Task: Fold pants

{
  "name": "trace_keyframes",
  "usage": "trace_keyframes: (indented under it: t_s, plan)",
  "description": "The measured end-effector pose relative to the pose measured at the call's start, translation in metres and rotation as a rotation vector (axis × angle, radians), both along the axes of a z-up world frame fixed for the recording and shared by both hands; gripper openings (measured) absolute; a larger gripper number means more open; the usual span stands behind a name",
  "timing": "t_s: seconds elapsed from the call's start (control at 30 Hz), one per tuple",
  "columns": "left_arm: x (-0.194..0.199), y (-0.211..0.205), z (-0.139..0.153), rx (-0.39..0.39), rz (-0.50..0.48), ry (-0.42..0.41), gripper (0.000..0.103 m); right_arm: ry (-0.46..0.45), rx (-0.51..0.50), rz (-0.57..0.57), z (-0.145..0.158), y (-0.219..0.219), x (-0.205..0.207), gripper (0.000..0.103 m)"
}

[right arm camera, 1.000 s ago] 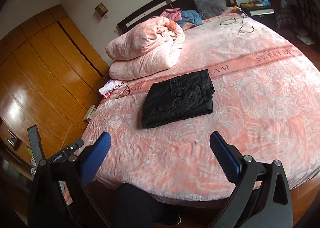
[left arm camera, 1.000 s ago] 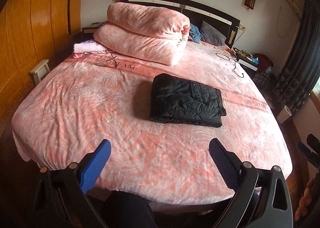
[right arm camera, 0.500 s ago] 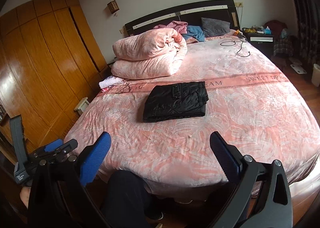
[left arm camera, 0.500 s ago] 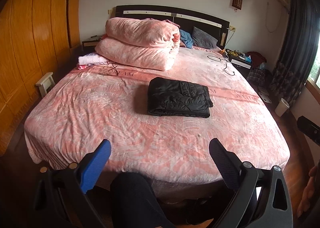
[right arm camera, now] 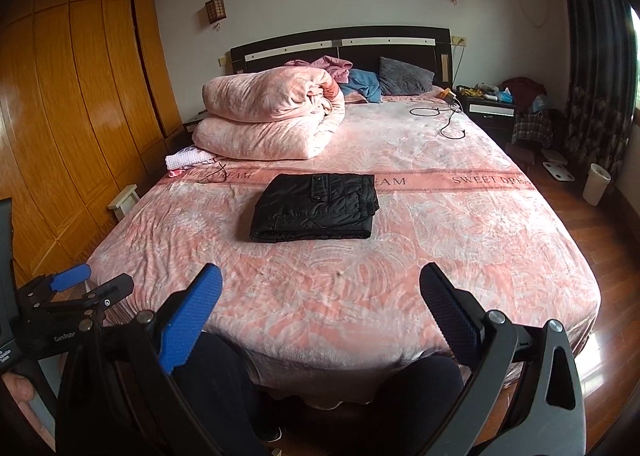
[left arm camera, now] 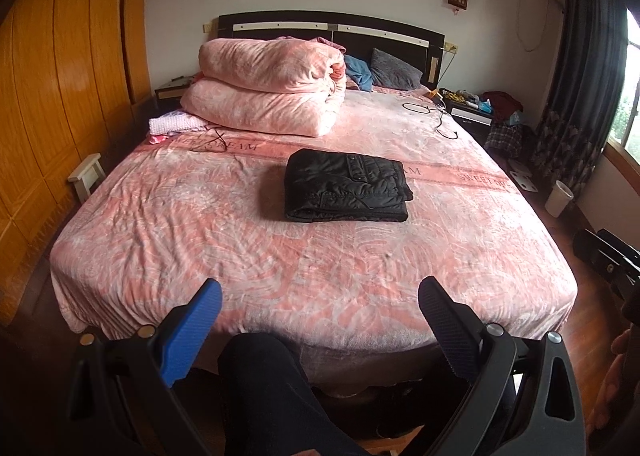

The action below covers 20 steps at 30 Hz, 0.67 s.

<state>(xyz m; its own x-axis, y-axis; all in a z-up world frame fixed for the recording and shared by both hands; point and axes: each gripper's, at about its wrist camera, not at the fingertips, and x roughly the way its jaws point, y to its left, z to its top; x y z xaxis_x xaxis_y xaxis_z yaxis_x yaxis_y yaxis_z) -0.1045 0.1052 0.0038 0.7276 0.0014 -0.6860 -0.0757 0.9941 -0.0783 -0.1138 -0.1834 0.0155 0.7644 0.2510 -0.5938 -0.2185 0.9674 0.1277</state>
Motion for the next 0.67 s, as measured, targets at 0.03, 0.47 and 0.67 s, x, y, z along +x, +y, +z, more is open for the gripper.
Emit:
trace_keyframes:
  t_s: [0.03, 0.47, 0.67]
  plan:
    - [0.001, 0.001, 0.000, -0.011, -0.007, -0.001, 0.099, -0.002, -0.001, -0.002, -0.001, 0.000, 0.000, 0.099]
    - [0.007, 0.010, 0.002, -0.071, 0.001, -0.033, 0.099, 0.033, 0.012, 0.019, -0.013, 0.000, 0.014, 0.099]
    - [0.007, 0.003, 0.006, 0.039, 0.014, -0.041, 0.099, 0.030, 0.009, 0.021, -0.011, 0.001, 0.022, 0.099]
